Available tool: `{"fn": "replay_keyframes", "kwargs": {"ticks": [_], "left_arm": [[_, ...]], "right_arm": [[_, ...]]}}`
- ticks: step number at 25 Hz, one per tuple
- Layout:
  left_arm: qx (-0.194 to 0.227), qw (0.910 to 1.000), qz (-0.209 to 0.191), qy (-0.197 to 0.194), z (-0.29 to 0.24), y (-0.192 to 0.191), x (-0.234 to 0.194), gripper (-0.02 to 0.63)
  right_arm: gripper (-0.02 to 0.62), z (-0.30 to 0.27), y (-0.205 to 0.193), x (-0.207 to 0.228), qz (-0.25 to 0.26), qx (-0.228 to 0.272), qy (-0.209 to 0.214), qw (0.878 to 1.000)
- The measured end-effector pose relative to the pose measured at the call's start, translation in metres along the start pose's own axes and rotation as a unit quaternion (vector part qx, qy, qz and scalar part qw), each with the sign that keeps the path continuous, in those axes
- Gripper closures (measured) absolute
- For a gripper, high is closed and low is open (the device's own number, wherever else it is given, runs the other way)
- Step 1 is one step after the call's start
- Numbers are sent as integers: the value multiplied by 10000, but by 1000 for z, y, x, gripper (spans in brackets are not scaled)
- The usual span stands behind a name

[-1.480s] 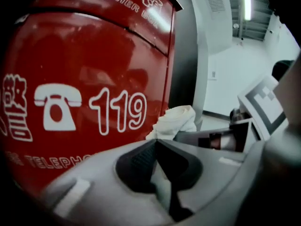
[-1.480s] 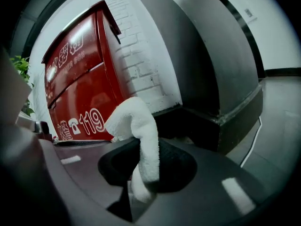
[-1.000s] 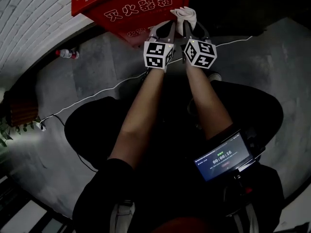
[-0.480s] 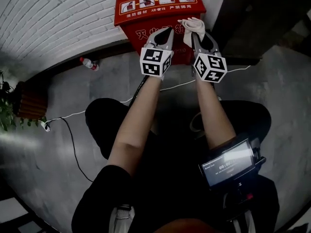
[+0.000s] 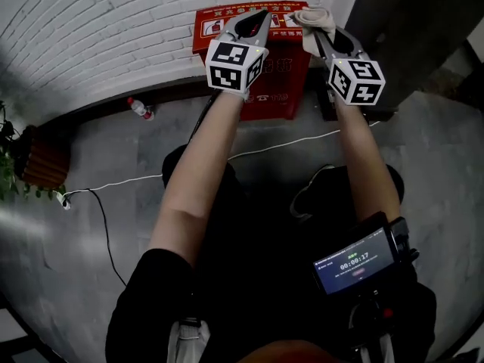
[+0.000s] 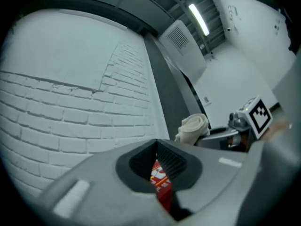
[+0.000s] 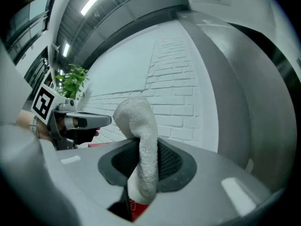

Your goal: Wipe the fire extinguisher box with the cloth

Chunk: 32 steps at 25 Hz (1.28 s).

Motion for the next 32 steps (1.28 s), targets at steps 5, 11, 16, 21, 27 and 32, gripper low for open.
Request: {"fn": "replay_keyframes", "kwargs": {"ticks": [5, 11, 16, 21, 27, 32], "left_arm": [[-92, 10000, -17, 13, -17, 18, -19, 606], [-250, 9996, -62, 99, -33, 15, -39, 606], [-270, 9996, 30, 66, -42, 8, -47, 606], [-605, 9976, 179, -280, -65, -15, -48, 606], [-811, 9963, 247, -128, -78, -32, -62, 606], [-941, 9953, 216, -33, -90, -40, -68, 606]], "right_arm": [[505, -24, 31, 14, 575, -257, 254, 9977], [505, -64, 39, 28, 1539, -692, 394, 9849], [505, -95, 35, 30, 2281, -1140, 519, 9655], [503, -131, 16, 36, 2833, -1468, 516, 9463], [503, -169, -11, 41, 3740, -1849, 521, 9073], [503, -195, -23, 44, 4171, -2022, 475, 8848]]}}
Point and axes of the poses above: the fingertips, and each gripper's own axes: z backward along the fingers, x to its right, y out of its top, the point moved 2 cm from there along z, backward along the fingers, and after that the axes turned 4 degrees about -x, right-handed, at the moved point
